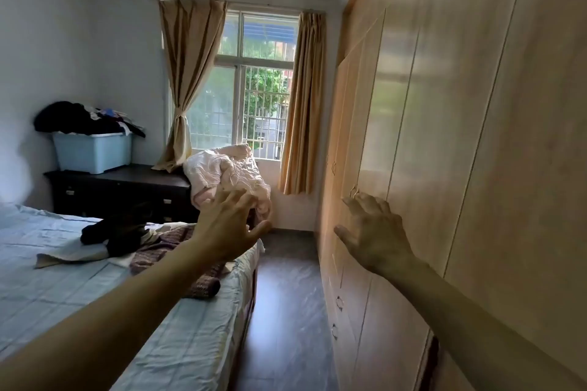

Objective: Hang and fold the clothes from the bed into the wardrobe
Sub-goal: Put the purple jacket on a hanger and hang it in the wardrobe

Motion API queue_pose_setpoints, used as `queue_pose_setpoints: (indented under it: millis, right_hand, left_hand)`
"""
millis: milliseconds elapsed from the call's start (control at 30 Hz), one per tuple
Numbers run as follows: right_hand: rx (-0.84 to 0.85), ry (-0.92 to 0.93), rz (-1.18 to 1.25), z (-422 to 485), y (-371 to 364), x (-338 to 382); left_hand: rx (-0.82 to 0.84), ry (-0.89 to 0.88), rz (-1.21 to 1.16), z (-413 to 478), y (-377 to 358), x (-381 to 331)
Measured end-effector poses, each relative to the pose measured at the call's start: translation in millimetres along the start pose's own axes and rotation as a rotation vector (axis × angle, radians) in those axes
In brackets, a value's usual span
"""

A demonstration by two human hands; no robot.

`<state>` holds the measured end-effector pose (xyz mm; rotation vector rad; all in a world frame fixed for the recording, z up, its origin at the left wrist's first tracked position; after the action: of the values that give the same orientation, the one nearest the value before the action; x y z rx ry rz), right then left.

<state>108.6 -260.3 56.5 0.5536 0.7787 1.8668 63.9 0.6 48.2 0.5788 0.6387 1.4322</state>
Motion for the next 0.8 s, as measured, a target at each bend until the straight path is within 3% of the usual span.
queue_pose_setpoints:
  millis: [533,800]
  right_hand:
    - [0.060,-0.046,-0.036,150.4,-158.1,-16.9]
    - [0.046,-0.049,0.055,232.9,-259.6,-61.1]
  left_hand:
    - [0.061,-0.017,0.036,130.0,-150.8,95.6]
    - [0.073,-0.031,0.051,234.7,-251.6,84.6]
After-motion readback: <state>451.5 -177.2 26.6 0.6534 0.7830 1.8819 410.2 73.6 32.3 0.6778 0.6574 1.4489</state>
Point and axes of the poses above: each hand's wrist, its own z-axis towards the middle knuckle, its own y-axis out of the back of the hand, x = y × z, the point moved 8 cm from there along z, towards the middle knuckle, and after that the axes turned 8 degrees about -x, right-handed, at the moved point
